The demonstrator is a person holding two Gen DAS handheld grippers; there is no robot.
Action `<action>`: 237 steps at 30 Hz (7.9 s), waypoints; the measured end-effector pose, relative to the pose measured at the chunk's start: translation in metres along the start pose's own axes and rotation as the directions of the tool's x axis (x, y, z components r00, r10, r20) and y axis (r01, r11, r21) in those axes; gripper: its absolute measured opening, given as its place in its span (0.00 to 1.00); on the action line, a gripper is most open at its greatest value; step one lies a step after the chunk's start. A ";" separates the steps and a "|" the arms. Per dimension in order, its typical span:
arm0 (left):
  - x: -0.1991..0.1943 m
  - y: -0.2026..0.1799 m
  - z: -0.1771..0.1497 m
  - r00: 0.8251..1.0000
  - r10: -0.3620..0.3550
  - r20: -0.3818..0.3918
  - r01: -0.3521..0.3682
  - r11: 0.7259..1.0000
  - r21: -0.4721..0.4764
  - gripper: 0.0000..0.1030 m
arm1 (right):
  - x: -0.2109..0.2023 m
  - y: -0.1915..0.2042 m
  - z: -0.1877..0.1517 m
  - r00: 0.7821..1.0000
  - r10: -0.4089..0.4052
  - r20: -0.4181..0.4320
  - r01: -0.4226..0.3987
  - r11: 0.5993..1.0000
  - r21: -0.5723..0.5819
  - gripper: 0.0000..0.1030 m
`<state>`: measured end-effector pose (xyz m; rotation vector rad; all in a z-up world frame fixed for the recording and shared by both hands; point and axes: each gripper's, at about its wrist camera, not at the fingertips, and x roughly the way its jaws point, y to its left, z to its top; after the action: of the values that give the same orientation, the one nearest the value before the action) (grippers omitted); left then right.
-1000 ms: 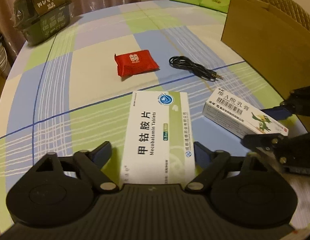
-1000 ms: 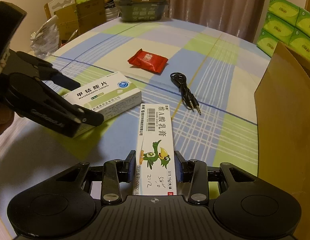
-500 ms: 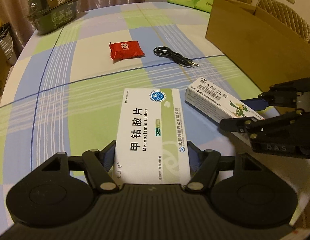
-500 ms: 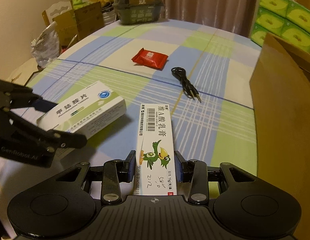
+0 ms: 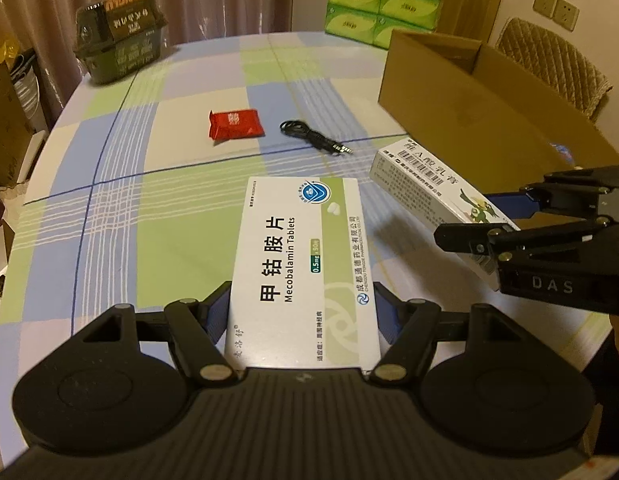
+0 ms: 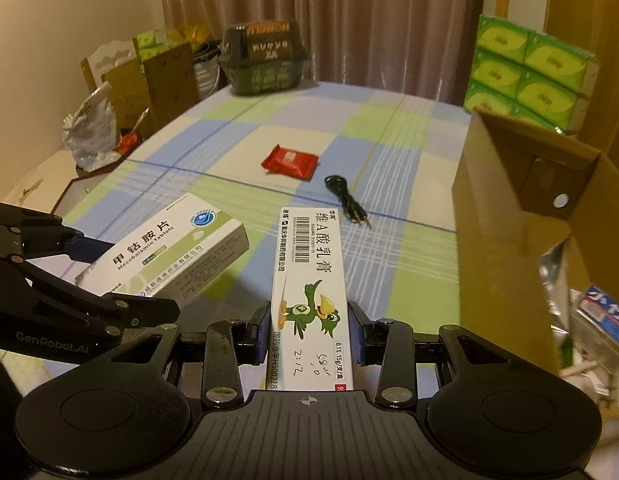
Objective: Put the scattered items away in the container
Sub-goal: 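Carry the medicine box in the left tool and ointment box in the right tool to the box, then release the medicine box with the left tool while the right tool releases the ointment box, then move both open tools toward the red candy packet and black cable, then grasp the black cable with the right tool while the left tool grasps the red candy packet, then carry the candy packet in the left tool and cable in the right tool to the box, then release the candy packet with the left tool while the right tool releases the cable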
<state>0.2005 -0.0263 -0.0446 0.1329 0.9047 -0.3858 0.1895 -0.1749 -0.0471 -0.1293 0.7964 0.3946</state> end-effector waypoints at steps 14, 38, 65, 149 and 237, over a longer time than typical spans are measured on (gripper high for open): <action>-0.052 -0.052 0.012 0.997 -0.027 0.072 0.023 0.998 0.059 0.65 | -0.079 -0.022 -0.005 0.990 -0.071 0.118 0.064 0.996 0.066 0.35; 0.009 -0.205 0.122 0.950 -0.272 0.155 0.256 0.960 0.119 0.65 | -0.134 -0.194 -0.015 0.925 -0.350 0.151 0.299 0.912 0.281 0.35; -0.004 -0.131 0.084 0.978 -0.143 0.154 0.143 0.990 0.009 0.68 | -0.124 -0.174 -0.019 0.944 -0.271 0.186 0.210 0.932 0.295 0.77; 0.221 0.078 0.171 0.960 -0.169 -0.222 0.279 0.613 0.739 0.53 | 0.228 -0.053 0.135 0.941 0.054 -0.335 -0.190 0.901 -0.389 0.11; 0.041 -0.216 0.146 0.965 -0.251 0.072 0.235 0.955 0.180 0.27 | -0.129 -0.234 0.026 0.977 -0.193 0.095 0.161 0.949 0.272 0.10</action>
<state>0.2487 -0.2769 0.0238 0.1588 0.7962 -0.6944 0.2175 -0.4218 0.0549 0.0708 0.7040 0.1227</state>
